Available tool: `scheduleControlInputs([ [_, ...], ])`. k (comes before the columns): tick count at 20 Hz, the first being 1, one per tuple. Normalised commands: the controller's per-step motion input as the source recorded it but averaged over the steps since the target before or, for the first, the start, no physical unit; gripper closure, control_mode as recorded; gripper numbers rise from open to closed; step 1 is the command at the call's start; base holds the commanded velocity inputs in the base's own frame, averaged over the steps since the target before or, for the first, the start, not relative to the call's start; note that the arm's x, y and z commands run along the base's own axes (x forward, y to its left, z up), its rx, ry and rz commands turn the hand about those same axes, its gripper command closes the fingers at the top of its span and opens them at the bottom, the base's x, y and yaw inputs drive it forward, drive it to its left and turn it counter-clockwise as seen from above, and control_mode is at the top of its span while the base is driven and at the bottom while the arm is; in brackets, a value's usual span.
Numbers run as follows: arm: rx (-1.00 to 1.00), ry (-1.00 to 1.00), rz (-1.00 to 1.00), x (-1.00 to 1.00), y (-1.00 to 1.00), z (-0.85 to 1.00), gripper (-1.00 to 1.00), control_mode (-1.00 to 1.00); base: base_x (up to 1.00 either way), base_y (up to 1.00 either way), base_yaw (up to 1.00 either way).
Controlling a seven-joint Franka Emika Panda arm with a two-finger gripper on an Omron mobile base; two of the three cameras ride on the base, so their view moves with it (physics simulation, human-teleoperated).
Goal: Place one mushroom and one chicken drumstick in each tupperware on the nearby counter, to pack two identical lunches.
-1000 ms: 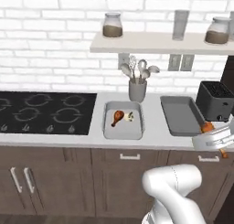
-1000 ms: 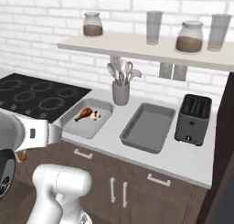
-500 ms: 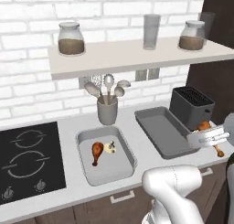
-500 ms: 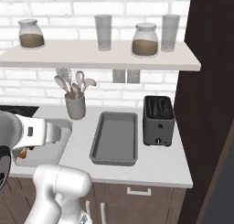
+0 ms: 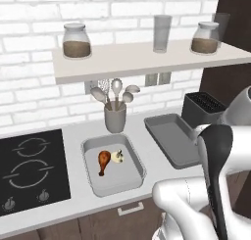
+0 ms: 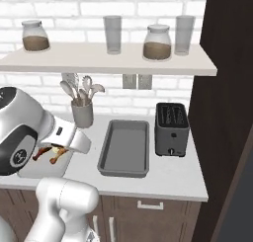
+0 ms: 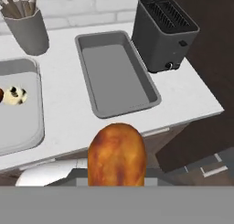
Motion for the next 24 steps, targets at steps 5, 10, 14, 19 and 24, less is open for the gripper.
scheduleControlInputs([
  [5,0.02,0.06,0.00,0.56,-0.52,-0.46,1.00,-1.00,0.00,0.00,0.00],
  [10,0.00,-0.07,0.13,0.73,0.02,-0.38,1.00,-1.00,0.00,0.00,0.00],
  [14,0.00,-0.09,0.19,0.78,0.02,-0.32,1.00,-1.00,0.00,0.00,0.00],
  [19,0.00,0.01,0.17,0.79,0.00,-0.38,1.00,-1.00,0.00,0.00,0.00],
  [24,0.00,0.09,0.12,0.58,0.00,-0.42,1.00,-1.00,0.00,0.00,0.00],
])
